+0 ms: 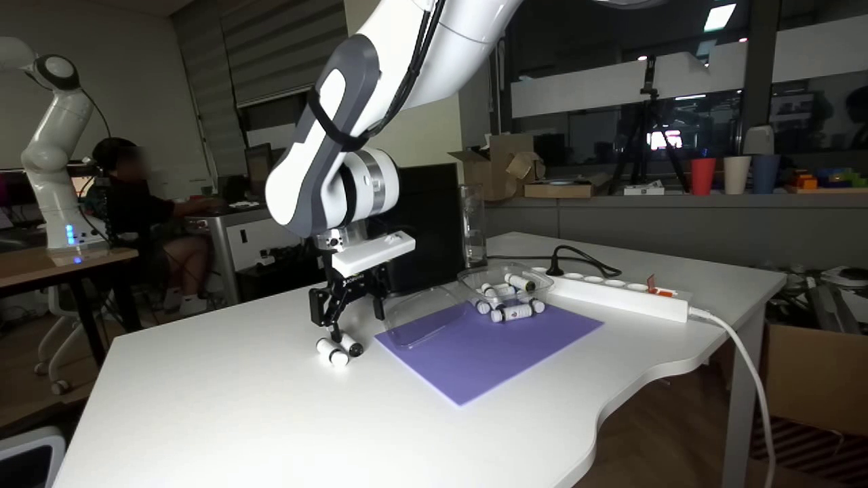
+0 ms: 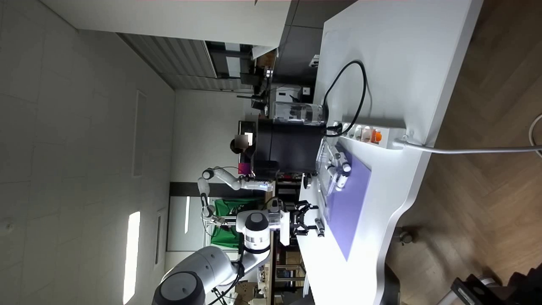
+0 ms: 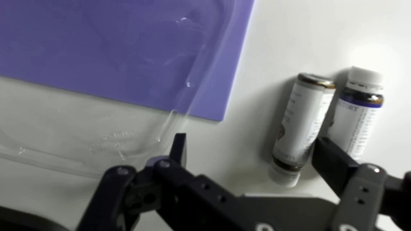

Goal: Put the right bottle on the table into the colourless bowl

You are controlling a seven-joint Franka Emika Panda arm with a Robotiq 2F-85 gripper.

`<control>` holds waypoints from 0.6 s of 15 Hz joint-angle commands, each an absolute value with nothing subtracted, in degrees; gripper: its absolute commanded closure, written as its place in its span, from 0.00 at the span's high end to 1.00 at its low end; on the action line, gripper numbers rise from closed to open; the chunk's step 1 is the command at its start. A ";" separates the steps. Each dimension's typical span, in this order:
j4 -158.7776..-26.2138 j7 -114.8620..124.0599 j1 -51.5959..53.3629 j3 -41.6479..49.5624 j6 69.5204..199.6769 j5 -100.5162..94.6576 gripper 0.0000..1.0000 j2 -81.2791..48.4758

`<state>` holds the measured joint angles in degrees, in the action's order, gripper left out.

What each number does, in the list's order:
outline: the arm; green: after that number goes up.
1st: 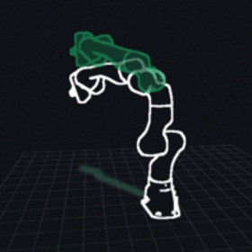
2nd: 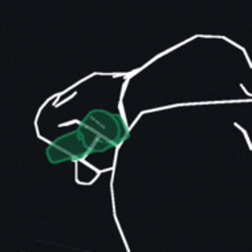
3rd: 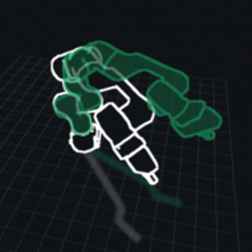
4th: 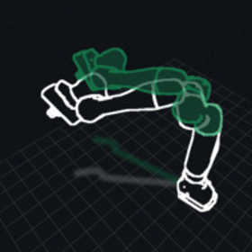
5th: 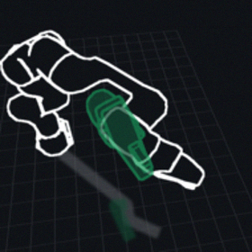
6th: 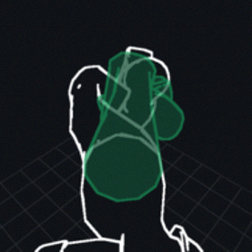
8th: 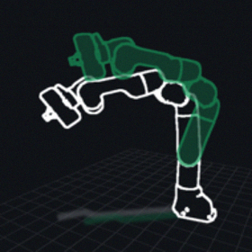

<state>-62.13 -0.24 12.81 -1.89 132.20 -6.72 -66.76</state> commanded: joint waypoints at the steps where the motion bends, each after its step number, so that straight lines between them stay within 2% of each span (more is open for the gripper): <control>1: -59.23 0.00 12.47 -2.09 131.94 -6.19 1.00 -68.52; 5: -58.99 0.06 12.56 -1.57 132.26 -6.62 1.00 -68.46; 6: -59.10 0.13 12.69 -1.32 132.91 -6.88 0.75 -68.38; 7: -59.07 0.15 12.71 -1.27 133.24 -6.91 0.75 -68.36; 9: -59.05 0.15 12.68 -1.30 133.65 -6.82 0.60 -68.33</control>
